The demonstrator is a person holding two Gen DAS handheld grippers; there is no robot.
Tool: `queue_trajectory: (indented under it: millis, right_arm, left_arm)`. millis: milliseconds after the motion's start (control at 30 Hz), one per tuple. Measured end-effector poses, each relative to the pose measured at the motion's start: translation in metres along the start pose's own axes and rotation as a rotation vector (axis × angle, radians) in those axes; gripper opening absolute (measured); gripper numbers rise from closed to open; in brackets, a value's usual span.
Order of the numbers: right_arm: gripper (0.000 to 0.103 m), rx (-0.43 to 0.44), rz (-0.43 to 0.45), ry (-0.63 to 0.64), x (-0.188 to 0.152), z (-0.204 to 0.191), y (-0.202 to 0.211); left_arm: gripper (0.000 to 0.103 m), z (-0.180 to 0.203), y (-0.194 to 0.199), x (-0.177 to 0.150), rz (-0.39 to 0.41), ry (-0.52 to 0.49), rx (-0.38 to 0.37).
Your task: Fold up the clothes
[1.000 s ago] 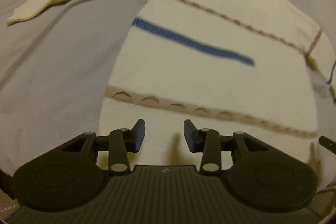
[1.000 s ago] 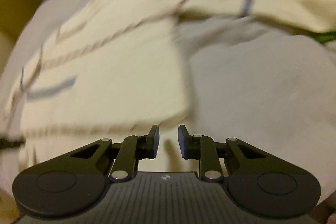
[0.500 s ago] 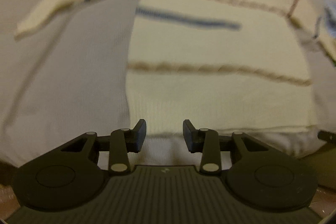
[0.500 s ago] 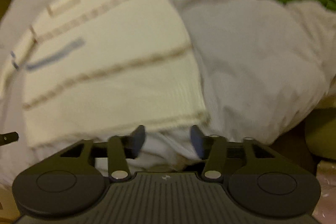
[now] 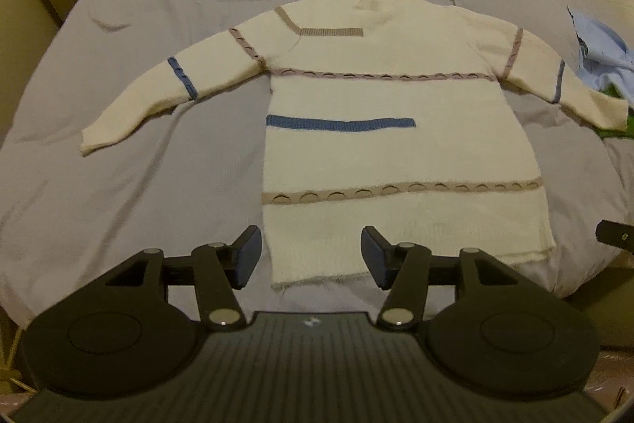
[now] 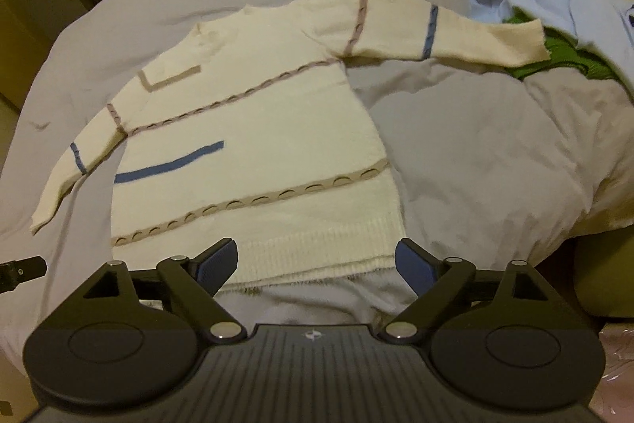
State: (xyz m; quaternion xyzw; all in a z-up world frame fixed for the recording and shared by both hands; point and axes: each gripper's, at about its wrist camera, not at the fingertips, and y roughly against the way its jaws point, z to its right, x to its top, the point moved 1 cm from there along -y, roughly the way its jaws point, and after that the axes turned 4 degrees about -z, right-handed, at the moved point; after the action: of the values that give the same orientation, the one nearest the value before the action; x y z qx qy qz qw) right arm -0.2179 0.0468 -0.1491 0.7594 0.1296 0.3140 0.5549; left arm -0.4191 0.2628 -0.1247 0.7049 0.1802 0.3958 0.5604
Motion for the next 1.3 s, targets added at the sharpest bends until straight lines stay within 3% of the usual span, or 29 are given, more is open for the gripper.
queue_trajectory:
  millis: [133,367,733,1300]
  right_arm:
    - [0.089,0.000,0.019,0.006,-0.004,-0.004,0.015]
    - [0.089,-0.061,0.014,0.047,-0.008,-0.015,0.021]
    - [0.089,-0.035,0.027,0.164,0.001,-0.028,0.038]
    - [0.090,0.021,-0.034,0.313,0.033,0.031,0.040]
  left_arm:
    - [0.061,0.008,0.013,-0.002,0.025,-0.023,0.003]
    - [0.061,0.012,0.026,-0.011,0.036,-0.034,0.000]
    - [0.064,0.027,0.047,-0.015,0.054,-0.011,0.009]
    - [0.065,0.106,0.061,-0.022,0.049,0.091,0.072]
